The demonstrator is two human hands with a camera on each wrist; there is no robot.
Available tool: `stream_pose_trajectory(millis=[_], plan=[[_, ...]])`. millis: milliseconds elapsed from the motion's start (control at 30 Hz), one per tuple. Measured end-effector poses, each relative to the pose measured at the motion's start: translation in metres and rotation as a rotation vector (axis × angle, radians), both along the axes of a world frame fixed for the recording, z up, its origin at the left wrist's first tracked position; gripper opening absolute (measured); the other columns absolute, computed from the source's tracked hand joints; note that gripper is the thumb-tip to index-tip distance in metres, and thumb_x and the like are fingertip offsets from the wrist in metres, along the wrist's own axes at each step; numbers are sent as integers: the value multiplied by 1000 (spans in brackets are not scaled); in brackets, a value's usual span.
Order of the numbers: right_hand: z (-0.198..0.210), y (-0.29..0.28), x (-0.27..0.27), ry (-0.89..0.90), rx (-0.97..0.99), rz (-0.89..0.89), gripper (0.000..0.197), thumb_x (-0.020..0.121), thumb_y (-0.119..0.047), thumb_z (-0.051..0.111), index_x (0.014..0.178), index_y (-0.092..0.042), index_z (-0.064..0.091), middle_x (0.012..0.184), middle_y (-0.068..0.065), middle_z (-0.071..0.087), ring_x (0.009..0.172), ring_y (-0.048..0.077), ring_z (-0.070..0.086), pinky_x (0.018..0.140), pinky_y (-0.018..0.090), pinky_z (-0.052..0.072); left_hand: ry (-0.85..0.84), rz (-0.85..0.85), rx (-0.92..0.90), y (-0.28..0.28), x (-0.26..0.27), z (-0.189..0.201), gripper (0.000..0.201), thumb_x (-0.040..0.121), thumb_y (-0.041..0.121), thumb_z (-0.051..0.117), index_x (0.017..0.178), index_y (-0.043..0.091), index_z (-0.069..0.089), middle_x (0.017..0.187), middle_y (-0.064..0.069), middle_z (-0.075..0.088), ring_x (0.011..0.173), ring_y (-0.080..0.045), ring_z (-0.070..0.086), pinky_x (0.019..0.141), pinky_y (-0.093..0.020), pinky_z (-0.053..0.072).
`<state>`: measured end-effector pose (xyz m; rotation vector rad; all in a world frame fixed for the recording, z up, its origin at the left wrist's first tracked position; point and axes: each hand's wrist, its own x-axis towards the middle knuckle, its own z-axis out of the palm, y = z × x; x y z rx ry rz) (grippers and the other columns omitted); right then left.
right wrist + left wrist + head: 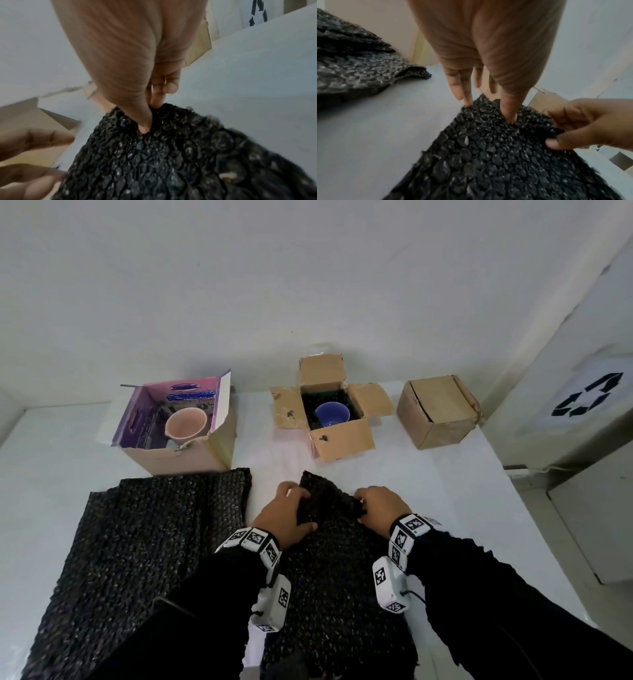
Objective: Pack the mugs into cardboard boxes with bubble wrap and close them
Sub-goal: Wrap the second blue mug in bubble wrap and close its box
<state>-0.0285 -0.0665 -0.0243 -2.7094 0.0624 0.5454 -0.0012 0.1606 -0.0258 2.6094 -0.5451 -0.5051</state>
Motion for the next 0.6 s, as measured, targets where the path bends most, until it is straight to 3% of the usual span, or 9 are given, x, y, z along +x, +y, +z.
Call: stream_pose_trajectory(millis=[100, 167, 200, 267, 300, 367, 400, 533, 600], plan=[[27, -1, 7, -89, 179, 32, 25, 81, -13, 68, 105, -19, 63, 101, 5, 50, 89, 26, 57, 81, 31, 45, -178, 37, 24, -1, 9, 17, 102, 69, 51, 76, 148, 22, 17, 152, -3, 22, 132, -26, 37, 107, -42, 37], [51, -3, 13, -179, 247, 37, 23, 78, -14, 71, 95, -24, 60, 100, 1, 48, 83, 21, 54, 79, 32, 45, -148, 63, -20, -1, 20, 37, 117, 67, 50, 79, 152, 24, 2, 142, -3, 44, 125, -25, 46, 103, -42, 42], [64, -4, 17, -220, 256, 35, 23, 78, -14, 70, 95, -24, 58, 101, 2, 51, 83, 21, 54, 75, 31, 43, -96, 77, -49, -2, 26, 49, 115, 68, 47, 79, 152, 26, 4, 128, -2, 56, 116, -24, 54, 96, -40, 46], [89, -7, 25, -291, 271, 21, 22, 82, -15, 65, 101, -21, 56, 98, 1, 61, 77, 17, 58, 68, 29, 40, -90, 57, -22, -5, 37, 71, 81, 73, 42, 77, 142, 26, 37, 104, -3, 66, 101, -24, 62, 83, -34, 50], [101, -8, 30, -311, 293, 5, 22, 85, -16, 63, 104, -22, 54, 93, -1, 65, 69, 14, 61, 64, 28, 42, -141, 47, 7, -7, 40, 83, 51, 76, 40, 75, 121, 24, 57, 95, -4, 67, 96, -26, 63, 77, -32, 49], [122, -9, 41, -343, 308, -26, 19, 89, -19, 59, 104, -27, 49, 83, -3, 68, 59, 10, 65, 58, 25, 44, -216, 61, -3, -13, 47, 108, 20, 79, 36, 70, 84, 20, 59, 82, -5, 62, 87, -29, 63, 67, -30, 45], [132, -10, 47, -361, 289, -31, 18, 91, -20, 58, 104, -27, 47, 82, -3, 68, 62, 10, 66, 57, 23, 42, -232, 63, -36, -16, 52, 118, 20, 79, 34, 70, 82, 18, 58, 81, -6, 61, 86, -30, 63, 67, -29, 44], [168, -13, 70, -487, 246, -37, 28, 91, -21, 56, 119, -20, 53, 99, 7, 68, 87, 26, 64, 69, 28, 43, -218, 94, -116, -26, 77, 157, 46, 76, 30, 71, 112, 12, 49, 103, -12, 64, 95, -30, 61, 78, -32, 48], [182, -15, 83, -553, 258, -33, 26, 89, -21, 59, 115, -18, 60, 102, 7, 69, 90, 26, 63, 70, 29, 43, -221, 121, -181, -30, 89, 178, 56, 76, 32, 72, 122, 13, 47, 102, -10, 65, 94, -28, 61, 80, -33, 48]])
